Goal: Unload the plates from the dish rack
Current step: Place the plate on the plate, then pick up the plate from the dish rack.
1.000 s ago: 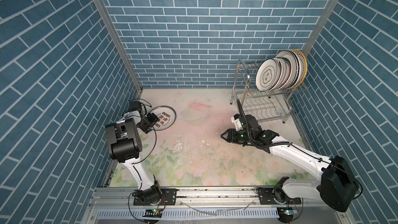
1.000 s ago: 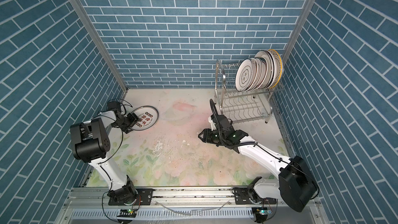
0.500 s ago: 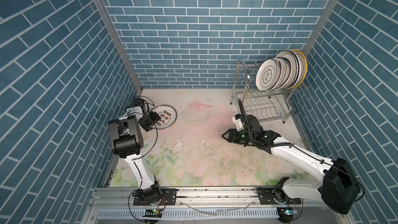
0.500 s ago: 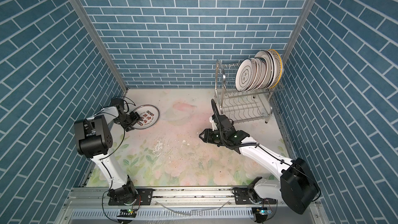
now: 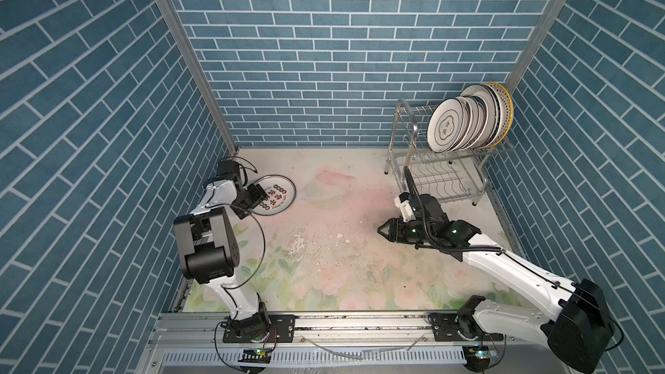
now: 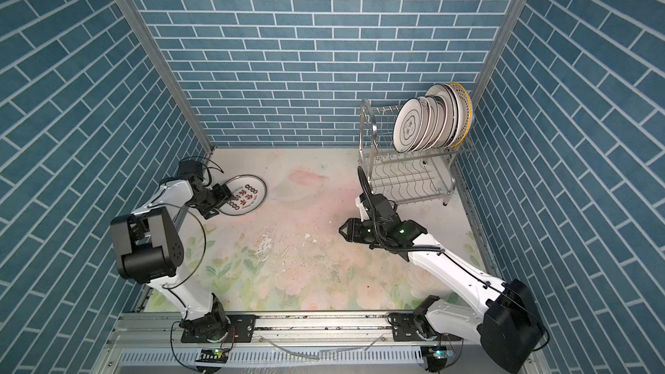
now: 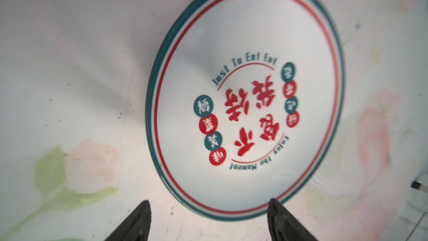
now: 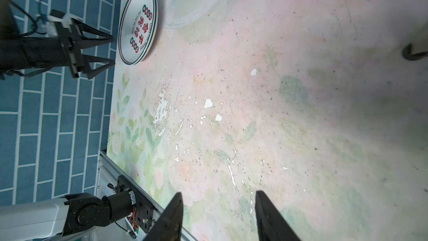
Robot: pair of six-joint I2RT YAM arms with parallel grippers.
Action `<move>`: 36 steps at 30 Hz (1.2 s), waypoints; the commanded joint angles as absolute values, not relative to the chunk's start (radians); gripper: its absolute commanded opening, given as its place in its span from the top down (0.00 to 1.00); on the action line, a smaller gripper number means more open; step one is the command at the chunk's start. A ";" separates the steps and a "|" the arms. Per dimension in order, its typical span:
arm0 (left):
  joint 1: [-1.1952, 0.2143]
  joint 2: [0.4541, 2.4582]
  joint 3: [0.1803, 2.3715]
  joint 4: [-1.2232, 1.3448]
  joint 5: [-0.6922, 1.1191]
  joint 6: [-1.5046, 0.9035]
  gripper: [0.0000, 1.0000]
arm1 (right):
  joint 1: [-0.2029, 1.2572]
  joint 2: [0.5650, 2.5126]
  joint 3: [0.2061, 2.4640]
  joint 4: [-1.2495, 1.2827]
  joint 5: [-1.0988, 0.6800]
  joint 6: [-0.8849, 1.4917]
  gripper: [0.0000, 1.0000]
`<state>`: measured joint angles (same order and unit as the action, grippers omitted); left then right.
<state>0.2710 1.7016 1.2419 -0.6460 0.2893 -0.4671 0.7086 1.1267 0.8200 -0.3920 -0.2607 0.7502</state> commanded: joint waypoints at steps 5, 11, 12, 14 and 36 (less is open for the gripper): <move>0.231 1.389 1.169 -0.693 0.258 -0.427 0.19 | 0.697 0.997 1.040 -0.752 -0.010 0.638 0.48; 0.101 1.190 1.271 -0.822 0.236 -0.408 0.16 | 0.684 0.985 1.329 -0.975 0.251 0.596 0.45; 0.057 1.175 1.302 -0.849 0.223 -0.402 0.16 | 0.684 0.990 1.382 -0.994 0.276 0.590 0.45; -0.019 1.156 1.343 -0.873 0.217 -0.408 0.16 | 0.684 1.007 1.479 -1.020 0.334 0.574 0.44; -0.684 1.168 1.281 -0.651 0.149 -0.549 0.16 | 0.486 1.498 2.239 -1.130 0.417 0.431 0.32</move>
